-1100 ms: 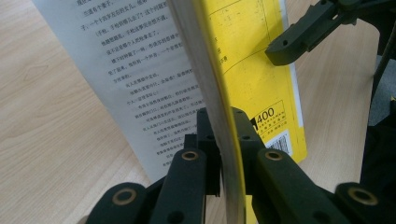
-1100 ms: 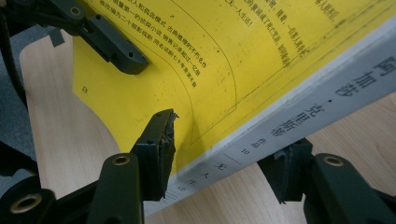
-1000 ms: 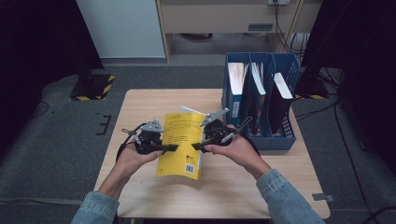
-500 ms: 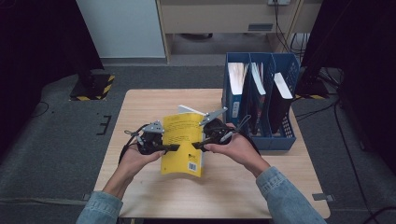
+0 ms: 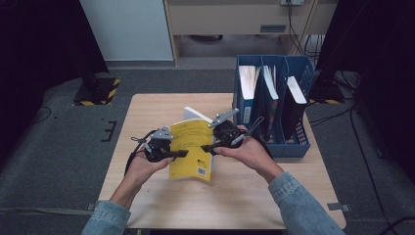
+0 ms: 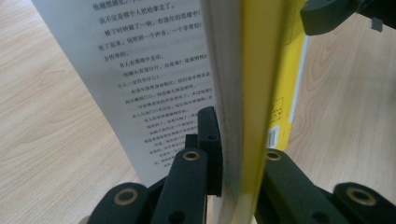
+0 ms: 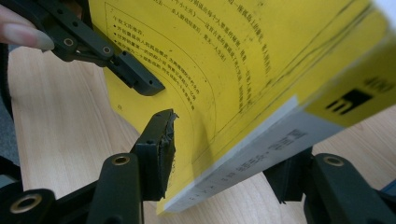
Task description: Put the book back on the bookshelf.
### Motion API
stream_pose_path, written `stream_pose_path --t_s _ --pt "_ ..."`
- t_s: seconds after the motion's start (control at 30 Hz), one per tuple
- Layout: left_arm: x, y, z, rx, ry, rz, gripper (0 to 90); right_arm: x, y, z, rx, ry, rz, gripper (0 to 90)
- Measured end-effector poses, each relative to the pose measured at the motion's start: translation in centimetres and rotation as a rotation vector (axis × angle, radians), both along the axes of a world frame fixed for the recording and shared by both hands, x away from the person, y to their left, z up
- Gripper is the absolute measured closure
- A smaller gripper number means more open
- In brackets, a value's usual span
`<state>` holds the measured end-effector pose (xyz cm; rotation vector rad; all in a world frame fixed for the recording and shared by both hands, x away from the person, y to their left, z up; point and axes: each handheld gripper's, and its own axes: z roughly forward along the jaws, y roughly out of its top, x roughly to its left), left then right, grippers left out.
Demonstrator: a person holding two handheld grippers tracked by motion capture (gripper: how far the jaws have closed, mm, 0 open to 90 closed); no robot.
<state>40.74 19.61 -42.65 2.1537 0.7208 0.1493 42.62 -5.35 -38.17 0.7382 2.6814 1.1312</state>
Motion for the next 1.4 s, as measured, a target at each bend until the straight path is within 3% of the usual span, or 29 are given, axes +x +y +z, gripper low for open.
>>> stream_pose_path --t_s 0.2,0.53,1.0,1.17,1.4 --pt "0.1 -0.4 -0.3 0.009 -0.016 0.006 85.8 0.2 -0.3 0.0 -0.012 -0.007 -0.010 50.2" --pt "-0.2 -0.5 -0.8 -0.020 -0.019 0.012 85.7 0.2 -0.4 0.4 -0.014 -0.019 -0.014 52.5" --pt "-0.4 -0.7 -1.1 -0.030 -0.025 0.019 83.6 0.4 -0.7 0.2 -0.057 -0.041 -0.048 65.1" --pt "-0.3 -0.4 -1.1 -0.019 -0.035 0.042 77.7 0.4 -0.7 0.2 -0.056 -0.035 -0.050 68.4" --pt "-0.2 0.1 -1.0 -0.045 -0.040 0.082 73.8 0.2 -0.6 0.5 -0.072 -0.047 -0.043 70.9"
